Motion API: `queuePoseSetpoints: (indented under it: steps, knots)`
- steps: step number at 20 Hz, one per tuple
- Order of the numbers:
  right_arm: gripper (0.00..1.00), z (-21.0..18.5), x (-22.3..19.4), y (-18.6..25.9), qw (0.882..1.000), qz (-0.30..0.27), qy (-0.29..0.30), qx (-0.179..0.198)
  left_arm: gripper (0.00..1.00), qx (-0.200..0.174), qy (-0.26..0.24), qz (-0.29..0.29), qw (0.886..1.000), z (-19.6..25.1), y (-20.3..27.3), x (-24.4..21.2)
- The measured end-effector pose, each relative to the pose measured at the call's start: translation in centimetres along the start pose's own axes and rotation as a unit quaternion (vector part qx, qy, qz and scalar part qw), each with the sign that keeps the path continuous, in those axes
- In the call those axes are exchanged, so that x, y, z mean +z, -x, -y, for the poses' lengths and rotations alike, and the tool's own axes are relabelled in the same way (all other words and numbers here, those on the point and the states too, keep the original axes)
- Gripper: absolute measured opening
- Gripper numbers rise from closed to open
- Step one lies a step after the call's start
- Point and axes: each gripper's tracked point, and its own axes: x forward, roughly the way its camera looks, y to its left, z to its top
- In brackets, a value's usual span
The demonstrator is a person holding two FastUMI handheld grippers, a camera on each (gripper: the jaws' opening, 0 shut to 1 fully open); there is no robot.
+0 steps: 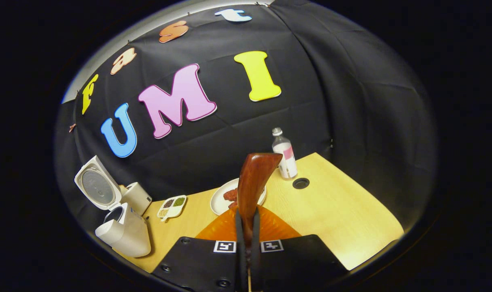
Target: Close the left gripper, press the button to open the rice cooker; take a wooden spoon from the chopstick holder with the right hand, scoop a spoonful of rice and pour it into the rice cooker, then put the wooden spoon back into the chopstick holder.
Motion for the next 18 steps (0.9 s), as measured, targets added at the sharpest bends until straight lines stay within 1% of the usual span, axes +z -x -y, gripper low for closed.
queuePoseSetpoints:
  steps: [2, 5, 7, 9, 11, 13, 16, 18]
  knots:
    - [0.07, -1.3, 2.0, 2.8, 1.000, 0.017, 0.014, 0.012, 0.97, -0.006, 0.002, 0.004, 1.000, -0.6, 0.5, 0.4]
    - [0.07, -4.4, 4.6, 7.8, 0.998, 0.045, 0.029, 0.029, 0.96, -0.014, 0.003, 0.013, 1.000, -1.8, 1.5, 1.2]
    - [0.07, -7.1, 5.1, 11.2, 0.997, 0.055, 0.029, 0.041, 0.96, -0.022, 0.005, 0.016, 1.000, -2.5, 2.0, 1.4]
    - [0.07, -10.2, 4.5, 14.3, 0.996, 0.056, 0.025, 0.059, 0.96, -0.030, 0.007, 0.016, 0.999, -3.1, 2.4, 1.3]
    - [0.07, -12.8, 2.8, 17.0, 0.996, 0.046, 0.033, 0.072, 0.96, -0.039, 0.009, 0.014, 0.999, -3.7, 2.9, 1.0]
    - [0.07, -15.1, -0.1, 18.8, 0.995, 0.027, 0.049, 0.081, 0.96, -0.046, 0.014, 0.011, 0.999, -4.4, 3.1, 0.6]
    - [0.07, -18.3, -5.6, 20.3, 0.992, -0.011, 0.086, 0.091, 0.96, -0.053, 0.020, 0.008, 0.998, -5.9, 3.5, 0.1]
    - [0.07, -19.6, -9.3, 20.4, 0.989, -0.034, 0.112, 0.085, 0.96, -0.056, 0.022, 0.006, 0.998, -6.8, 3.5, -0.4]
